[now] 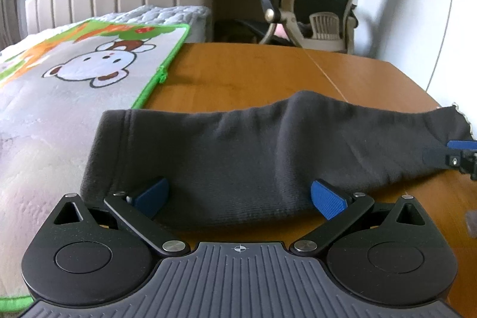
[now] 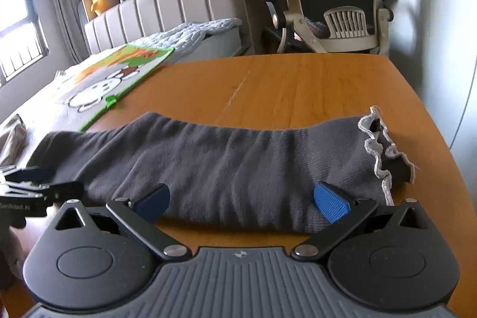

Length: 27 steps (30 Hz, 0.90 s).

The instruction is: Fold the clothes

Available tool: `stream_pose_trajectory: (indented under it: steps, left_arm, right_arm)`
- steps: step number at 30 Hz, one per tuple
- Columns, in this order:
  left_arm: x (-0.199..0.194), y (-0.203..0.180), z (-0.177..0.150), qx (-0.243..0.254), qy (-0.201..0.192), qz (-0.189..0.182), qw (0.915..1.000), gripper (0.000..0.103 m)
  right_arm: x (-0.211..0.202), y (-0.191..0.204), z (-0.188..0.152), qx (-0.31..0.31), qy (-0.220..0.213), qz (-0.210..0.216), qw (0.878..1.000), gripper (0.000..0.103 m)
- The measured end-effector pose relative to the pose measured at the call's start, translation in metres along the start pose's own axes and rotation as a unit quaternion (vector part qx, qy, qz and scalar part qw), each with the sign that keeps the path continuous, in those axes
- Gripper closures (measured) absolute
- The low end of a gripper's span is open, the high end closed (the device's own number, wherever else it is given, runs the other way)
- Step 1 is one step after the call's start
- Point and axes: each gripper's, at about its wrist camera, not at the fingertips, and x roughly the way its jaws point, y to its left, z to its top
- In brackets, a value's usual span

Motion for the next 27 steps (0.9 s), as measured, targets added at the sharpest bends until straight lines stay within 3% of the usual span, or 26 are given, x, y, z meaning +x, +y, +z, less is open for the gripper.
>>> stream_pose_trajectory:
  steps: [8,20,27]
  left_arm:
    - [-0.004,0.008,0.002,-0.047,0.019,-0.036,0.9981,0.000]
    - [-0.005,0.010,0.000,-0.062,0.023,-0.045,0.9968,0.000]
    - [-0.004,0.010,0.001,-0.064,0.024,-0.046,0.9966,0.000]
  right_arm:
    - [-0.004,0.019,-0.005,-0.035,0.026,-0.037,0.998,0.000]
    - [0.007,0.030,0.001,-0.063,0.071,-0.070,0.993,0.000]
    - [0.006,0.031,-0.001,-0.064,0.074,-0.071,0.993,0.000]
